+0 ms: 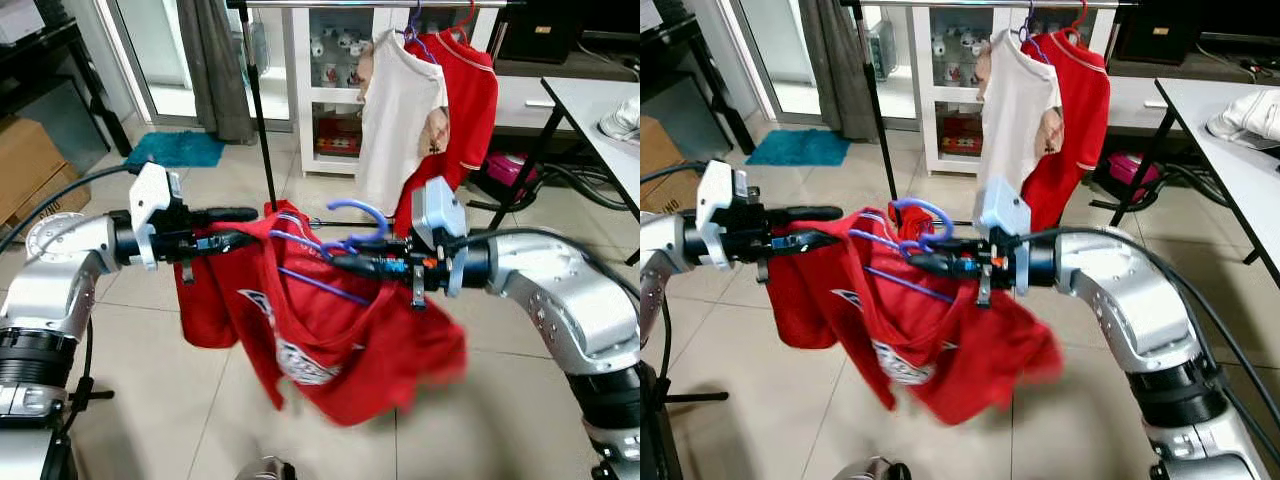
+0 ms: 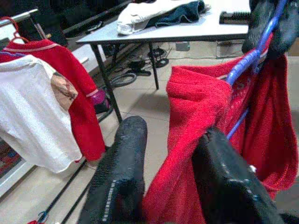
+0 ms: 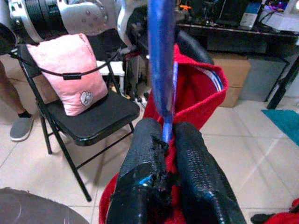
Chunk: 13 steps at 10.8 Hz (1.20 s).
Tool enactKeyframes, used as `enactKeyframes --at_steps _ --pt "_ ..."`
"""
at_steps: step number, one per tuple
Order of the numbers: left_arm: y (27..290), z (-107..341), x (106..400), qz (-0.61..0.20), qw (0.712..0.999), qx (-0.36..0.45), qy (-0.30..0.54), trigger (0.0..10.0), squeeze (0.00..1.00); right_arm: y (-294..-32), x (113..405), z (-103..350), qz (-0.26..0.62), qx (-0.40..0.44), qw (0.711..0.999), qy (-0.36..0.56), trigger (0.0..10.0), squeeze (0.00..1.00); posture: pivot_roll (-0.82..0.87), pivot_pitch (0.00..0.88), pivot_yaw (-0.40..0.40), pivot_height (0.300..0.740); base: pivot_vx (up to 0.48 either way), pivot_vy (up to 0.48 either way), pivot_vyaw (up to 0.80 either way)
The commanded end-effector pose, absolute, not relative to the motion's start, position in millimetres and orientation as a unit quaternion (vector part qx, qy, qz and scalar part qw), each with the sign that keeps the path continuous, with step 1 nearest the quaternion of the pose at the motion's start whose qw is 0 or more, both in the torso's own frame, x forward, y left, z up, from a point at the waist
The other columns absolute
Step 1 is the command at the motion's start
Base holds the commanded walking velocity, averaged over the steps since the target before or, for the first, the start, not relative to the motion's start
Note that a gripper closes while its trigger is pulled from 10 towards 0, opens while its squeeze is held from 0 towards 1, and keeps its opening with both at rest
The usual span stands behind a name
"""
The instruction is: Hang hanger
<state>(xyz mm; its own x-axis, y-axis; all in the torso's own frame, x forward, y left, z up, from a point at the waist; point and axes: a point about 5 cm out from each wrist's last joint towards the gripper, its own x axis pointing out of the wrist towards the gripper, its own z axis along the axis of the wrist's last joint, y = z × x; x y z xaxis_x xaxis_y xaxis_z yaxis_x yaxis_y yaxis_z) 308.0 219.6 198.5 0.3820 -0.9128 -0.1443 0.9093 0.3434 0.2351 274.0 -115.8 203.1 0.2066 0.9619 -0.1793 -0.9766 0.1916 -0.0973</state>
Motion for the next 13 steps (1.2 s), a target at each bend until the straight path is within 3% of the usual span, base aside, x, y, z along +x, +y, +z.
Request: enactKeyframes --at_steps 1,3,4,6,7,9,10,11,12,13 --pt "225 213 307 -0.547 0.824 0.144 -0.034 10.0 1.0 -120 274 199 0.613 -0.112 0.781 0.044 0.0 0.0 -0.05 0.0 0.065 0.74 0.0 0.0 0.0" --pt "223 209 304 -0.558 0.815 0.156 -0.018 10.0 1.0 -121 275 195 0.599 -0.115 0.791 0.046 0.0 0.0 -0.05 0.0 0.066 0.74 0.0 0.0 0.0" --pt "223 201 300 -0.572 0.798 0.188 0.01 10.0 1.0 -122 276 195 0.597 -0.117 0.792 0.045 0.0 0.0 -0.05 0.0 0.065 0.74 0.0 0.0 0.0" --pt "228 187 284 -0.636 0.744 0.168 0.114 10.0 1.0 -128 273 200 0.617 -0.119 0.776 0.045 0.0 0.0 -0.05 0.0 0.065 0.74 0.0 0.0 0.0" --pt "229 184 283 -0.639 0.741 0.163 0.127 10.0 1.0 -128 273 201 0.624 -0.121 0.77 0.048 0.0 0.0 -0.05 0.0 0.065 0.74 0.0 0.0 0.0" --pt "226 196 291 -0.619 0.774 0.124 0.059 10.0 1.0 -131 274 196 0.617 -0.128 0.774 0.058 0.0 0.0 -0.05 0.0 0.059 0.74 0.0 0.0 0.0" --pt "221 213 298 -0.59 0.806 0.039 -0.01 10.0 1.0 -136 279 184 0.577 -0.159 0.797 0.08 0.0 0.0 -0.05 0.0 0.048 0.74 0.0 0.0 0.0" --pt "218 216 299 -0.574 0.817 0.034 -0.04 10.0 0.62 -136 280 179 0.562 -0.14 0.811 0.085 0.0 0.0 -0.04 0.0 0.033 0.74 0.0 0.0 0.0" --pt "214 213 301 -0.545 0.837 0.022 -0.052 10.0 0.11 -135 282 173 0.529 -0.124 0.835 0.094 0.0 0.0 -0.04 0.0 0.032 0.74 0.0 0.0 0.0" --pt "213 204 306 -0.505 0.862 0.039 -0.029 10.0 0.0 -135 286 170 0.497 -0.121 0.854 0.093 0.0 0.0 -0.04 0.0 0.029 0.74 0.0 0.0 0.0"
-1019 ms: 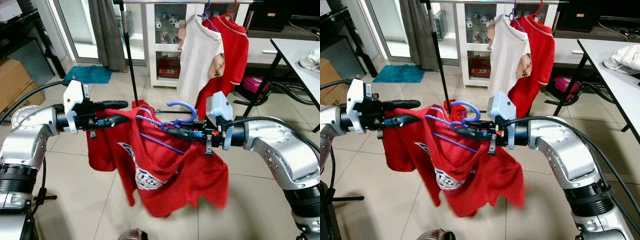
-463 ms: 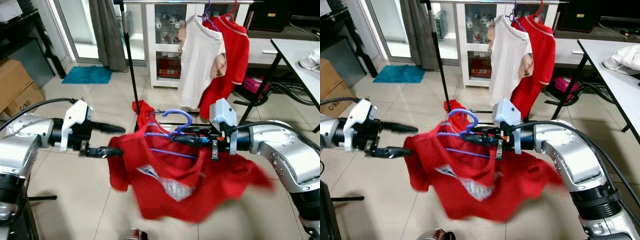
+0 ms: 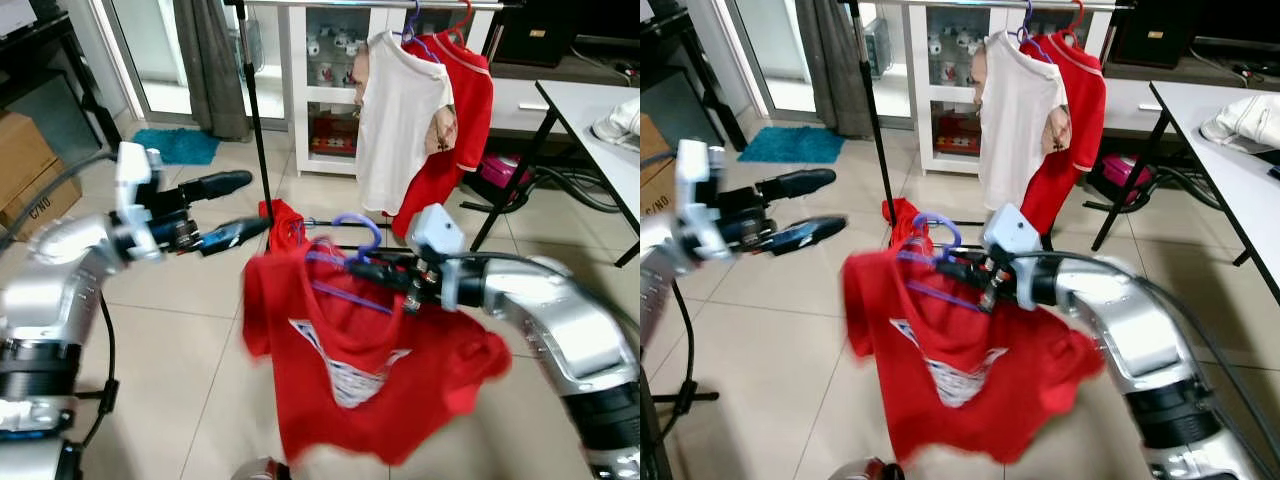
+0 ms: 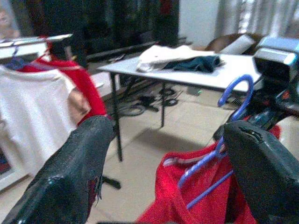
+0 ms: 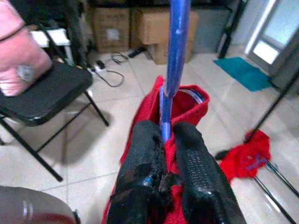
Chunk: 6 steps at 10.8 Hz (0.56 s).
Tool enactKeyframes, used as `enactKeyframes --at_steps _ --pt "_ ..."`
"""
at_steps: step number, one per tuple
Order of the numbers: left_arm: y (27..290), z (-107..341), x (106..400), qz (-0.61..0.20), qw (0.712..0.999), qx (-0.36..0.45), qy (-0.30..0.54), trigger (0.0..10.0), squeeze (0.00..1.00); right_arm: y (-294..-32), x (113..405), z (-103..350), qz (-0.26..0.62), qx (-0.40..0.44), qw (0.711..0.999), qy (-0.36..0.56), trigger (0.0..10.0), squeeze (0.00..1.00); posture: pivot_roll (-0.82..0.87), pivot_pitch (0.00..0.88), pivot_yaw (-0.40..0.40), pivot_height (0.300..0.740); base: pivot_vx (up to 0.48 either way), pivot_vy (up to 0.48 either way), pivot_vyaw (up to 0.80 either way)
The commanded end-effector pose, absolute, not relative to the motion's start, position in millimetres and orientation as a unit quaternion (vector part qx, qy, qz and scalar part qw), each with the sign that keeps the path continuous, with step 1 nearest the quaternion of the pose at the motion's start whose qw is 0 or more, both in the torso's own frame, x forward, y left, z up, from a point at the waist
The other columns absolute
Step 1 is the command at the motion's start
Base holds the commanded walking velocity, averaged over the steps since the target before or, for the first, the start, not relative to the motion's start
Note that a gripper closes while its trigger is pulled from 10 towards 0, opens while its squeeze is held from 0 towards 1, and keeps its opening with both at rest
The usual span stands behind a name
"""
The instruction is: Hang hanger
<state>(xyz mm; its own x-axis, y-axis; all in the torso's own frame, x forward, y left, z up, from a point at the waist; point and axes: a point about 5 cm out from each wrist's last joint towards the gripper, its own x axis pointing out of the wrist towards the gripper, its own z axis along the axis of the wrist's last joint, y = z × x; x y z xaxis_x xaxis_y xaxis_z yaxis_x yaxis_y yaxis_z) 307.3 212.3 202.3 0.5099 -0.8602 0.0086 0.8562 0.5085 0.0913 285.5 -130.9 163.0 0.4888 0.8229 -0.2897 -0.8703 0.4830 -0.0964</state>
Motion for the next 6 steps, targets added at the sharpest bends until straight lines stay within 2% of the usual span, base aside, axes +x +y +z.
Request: enactKeyframes --at_steps 1,2,3,4,6 --pt "208 193 309 -0.465 0.883 0.062 -0.003 10.0 0.0 -135 291 168 0.454 -0.11 0.88 0.086 0.0 0.0 -0.04 0.0 0.028 0.74 0.0 0.0 0.0" --pt "196 180 309 -0.405 0.912 0.058 0.007 10.0 0.0 -128 293 168 0.393 -0.059 0.914 0.078 0.0 0.0 -0.05 0.0 0.023 0.74 0.0 0.0 0.0" --pt "188 173 308 -0.389 0.919 0.064 0.008 10.0 0.0 -126 294 165 0.36 -0.045 0.929 0.071 0.0 0.0 -0.05 0.0 0.023 0.74 0.0 0.0 0.0" --pt "186 167 310 -0.303 0.952 0.04 -0.001 10.0 0.0 -132 295 155 0.279 -0.001 0.958 0.072 0.0 0.0 -0.05 0.0 0.017 0.74 0.0 0.0 0.0" --pt "194 168 301 -0.206 0.978 0.039 -0.017 10.0 0.0 -154 287 139 0.16 0.064 0.983 0.069 0.0 0.0 -0.04 0.0 0.011 0.74 0.0 0.0 0.0"
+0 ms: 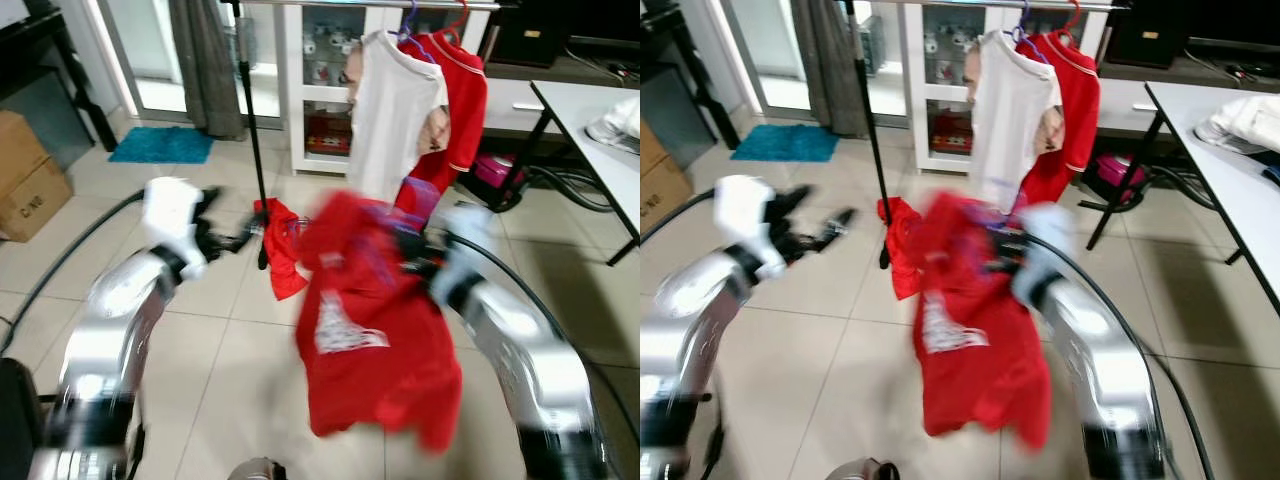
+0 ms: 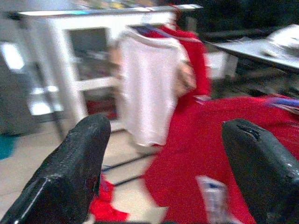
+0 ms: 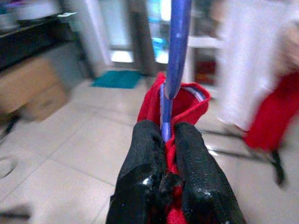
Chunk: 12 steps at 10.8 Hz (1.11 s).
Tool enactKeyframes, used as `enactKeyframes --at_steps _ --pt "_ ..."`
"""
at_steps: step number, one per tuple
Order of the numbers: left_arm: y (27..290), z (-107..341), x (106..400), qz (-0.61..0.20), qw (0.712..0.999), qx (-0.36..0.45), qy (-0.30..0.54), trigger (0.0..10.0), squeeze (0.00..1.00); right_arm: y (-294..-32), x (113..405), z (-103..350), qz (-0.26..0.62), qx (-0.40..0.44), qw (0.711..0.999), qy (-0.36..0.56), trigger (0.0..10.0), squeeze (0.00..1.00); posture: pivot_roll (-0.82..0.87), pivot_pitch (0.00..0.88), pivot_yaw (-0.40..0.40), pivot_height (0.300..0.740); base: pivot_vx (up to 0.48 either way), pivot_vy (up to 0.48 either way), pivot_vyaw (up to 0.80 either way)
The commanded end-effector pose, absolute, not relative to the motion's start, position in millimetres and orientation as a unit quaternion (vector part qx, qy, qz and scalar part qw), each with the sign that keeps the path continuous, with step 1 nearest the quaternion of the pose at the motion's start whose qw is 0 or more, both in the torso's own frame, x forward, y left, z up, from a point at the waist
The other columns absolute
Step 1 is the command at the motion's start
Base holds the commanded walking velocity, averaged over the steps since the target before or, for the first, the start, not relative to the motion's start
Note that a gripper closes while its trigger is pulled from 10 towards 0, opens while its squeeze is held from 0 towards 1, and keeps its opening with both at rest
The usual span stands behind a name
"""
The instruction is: Hang hanger
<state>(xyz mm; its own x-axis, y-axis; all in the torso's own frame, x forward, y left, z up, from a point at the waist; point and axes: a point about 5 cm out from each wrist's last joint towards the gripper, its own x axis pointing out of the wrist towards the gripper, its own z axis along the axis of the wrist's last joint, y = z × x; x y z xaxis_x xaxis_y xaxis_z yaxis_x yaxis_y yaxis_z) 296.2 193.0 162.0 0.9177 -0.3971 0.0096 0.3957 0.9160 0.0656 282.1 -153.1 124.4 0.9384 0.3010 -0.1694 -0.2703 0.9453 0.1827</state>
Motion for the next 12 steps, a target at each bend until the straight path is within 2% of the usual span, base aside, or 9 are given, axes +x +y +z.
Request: enactKeyframes --at_steps 1,2,3,5,6,7,8,10,12 --pt "193 165 293 -0.187 0.981 0.041 -0.015 10.0 0.0 -160 281 129 0.105 0.092 0.987 0.078 0.0 0.0 -0.05 0.0 0.012 0.74 0.0 0.0 0.0" --pt "189 146 283 -0.155 0.987 0.05 0.002 10.0 0.0 -168 276 112 0.039 0.092 0.988 0.12 10.0 0.0 -0.03 0.0 0.01 0.74 0.259 0.0 0.0" --pt "186 138 275 -0.138 0.99 0.039 0.011 10.0 0.0 -166 276 111 0.03 0.103 0.988 0.115 10.0 0.0 -0.03 0.0 -0.003 0.74 0.341 0.0 0.0" --pt "182 137 268 -0.141 0.989 0.036 0.018 10.0 0.0 -156 281 128 0.082 -0.003 0.996 0.038 10.0 0.0 0.0 0.0 -0.018 0.74 0.48 0.0 0.0" --pt "184 140 269 -0.133 0.99 0.036 0.014 10.0 0.0 -156 283 128 0.068 -0.009 0.997 0.027 10.0 0.0 0.01 0.002 -0.032 0.74 0.48 0.0 0.0" --pt "186 143 269 -0.113 0.993 0.027 0.009 10.0 0.0 -151 285 127 0.064 0.047 0.997 0.025 10.0 0.0 0.02 0.0 -0.013 0.74 0.48 0.0 0.0" --pt "182 142 270 -0.129 0.99 0.051 0.014 10.0 0.0 -146 283 120 0.071 0.109 0.991 0.044 10.0 0.0 0.02 0.01 -0.02 0.74 0.48 0.0 0.0" --pt "183 146 271 -0.115 0.993 0.028 0.01 10.0 0.0 -137 282 120 0.085 0.107 0.99 0.045 10.0 0.0 0.02 0.014 0.008 0.74 0.48 0.0 0.0" --pt "176 151 272 -0.136 0.99 0.033 0.006 10.0 0.0 -129 282 123 0.117 0.112 0.986 0.047 10.0 0.0 0.01 0.04 -0.01 0.74 0.48 0.0 0.26"
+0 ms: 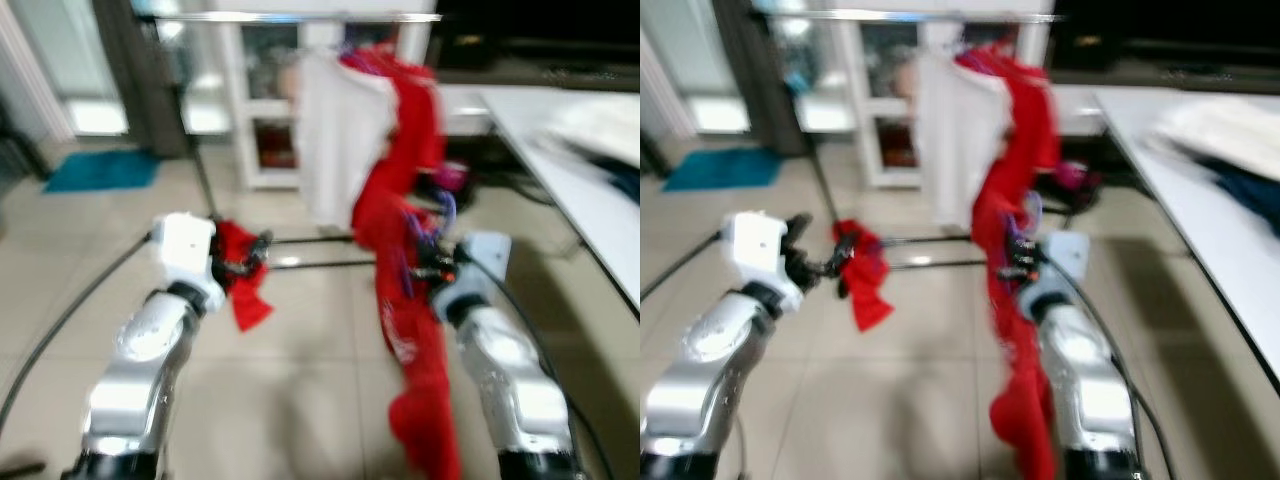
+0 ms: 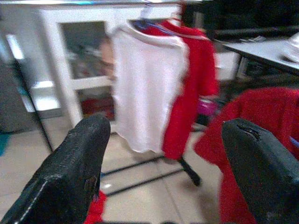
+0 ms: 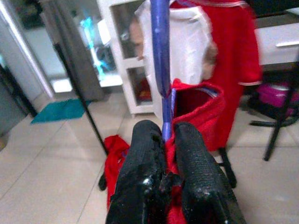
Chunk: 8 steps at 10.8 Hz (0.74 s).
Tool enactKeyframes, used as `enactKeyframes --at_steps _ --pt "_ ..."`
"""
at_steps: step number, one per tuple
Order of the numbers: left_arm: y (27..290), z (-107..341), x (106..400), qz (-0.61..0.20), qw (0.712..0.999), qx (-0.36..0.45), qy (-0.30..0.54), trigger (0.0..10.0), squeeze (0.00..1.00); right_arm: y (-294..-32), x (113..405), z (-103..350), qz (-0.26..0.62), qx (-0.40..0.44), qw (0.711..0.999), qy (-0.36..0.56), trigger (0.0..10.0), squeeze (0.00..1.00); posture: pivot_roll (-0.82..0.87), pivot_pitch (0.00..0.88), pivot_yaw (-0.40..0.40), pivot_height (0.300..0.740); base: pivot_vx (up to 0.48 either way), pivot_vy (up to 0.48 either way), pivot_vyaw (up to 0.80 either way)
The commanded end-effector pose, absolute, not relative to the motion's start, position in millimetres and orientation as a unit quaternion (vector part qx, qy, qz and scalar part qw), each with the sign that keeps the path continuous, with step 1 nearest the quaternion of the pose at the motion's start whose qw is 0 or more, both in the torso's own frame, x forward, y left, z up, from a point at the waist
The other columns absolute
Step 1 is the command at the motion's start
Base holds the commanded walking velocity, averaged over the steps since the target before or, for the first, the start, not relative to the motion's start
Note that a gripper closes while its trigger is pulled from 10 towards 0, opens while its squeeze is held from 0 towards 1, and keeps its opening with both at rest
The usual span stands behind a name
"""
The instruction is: Hang hanger
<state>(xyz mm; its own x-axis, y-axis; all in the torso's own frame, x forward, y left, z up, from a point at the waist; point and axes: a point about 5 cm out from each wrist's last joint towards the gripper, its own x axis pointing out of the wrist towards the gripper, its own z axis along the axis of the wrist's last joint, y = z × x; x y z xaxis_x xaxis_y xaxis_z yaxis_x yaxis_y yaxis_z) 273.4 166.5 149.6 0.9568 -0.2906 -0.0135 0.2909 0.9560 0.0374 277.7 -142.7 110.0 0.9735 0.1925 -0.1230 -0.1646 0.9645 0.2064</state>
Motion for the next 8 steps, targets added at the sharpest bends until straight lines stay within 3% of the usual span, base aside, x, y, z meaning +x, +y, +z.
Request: enactKeyframes --at_steps 1,2,3,8 --pt "179.0 150.1 272.4 -0.115 0.993 0.015 0.006 10.0 0.0 -128.8 281.8 125.0 0.121 0.086 0.988 0.045 10.0 0.0 0.01 0.035 0.005 0.74 0.48 0.0 0.8" --pt "176.5 145.8 272.6 -0.121 0.992 0.019 0.013 10.0 0.0 -132.5 281.6 122.6 0.114 0.082 0.989 0.044 10.0 0.0 0.01 0.035 0.004 0.74 0.48 0.0 0.8" --pt "175.5 150.4 271.2 -0.131 0.991 0.025 0.01 10.0 0.0 -135.4 284.1 125.8 0.095 0.117 0.988 0.043 10.0 0.0 0.0 0.048 -0.012 0.74 0.48 0.0 0.0" --pt "169.2 149.8 279.1 -0.15 0.988 0.039 0.009 10.0 0.0 -129.4 286.6 126.9 0.133 0.117 0.983 0.047 10.0 0.0 0.0 0.0 -0.005 0.74 0.48 0.0 0.0"
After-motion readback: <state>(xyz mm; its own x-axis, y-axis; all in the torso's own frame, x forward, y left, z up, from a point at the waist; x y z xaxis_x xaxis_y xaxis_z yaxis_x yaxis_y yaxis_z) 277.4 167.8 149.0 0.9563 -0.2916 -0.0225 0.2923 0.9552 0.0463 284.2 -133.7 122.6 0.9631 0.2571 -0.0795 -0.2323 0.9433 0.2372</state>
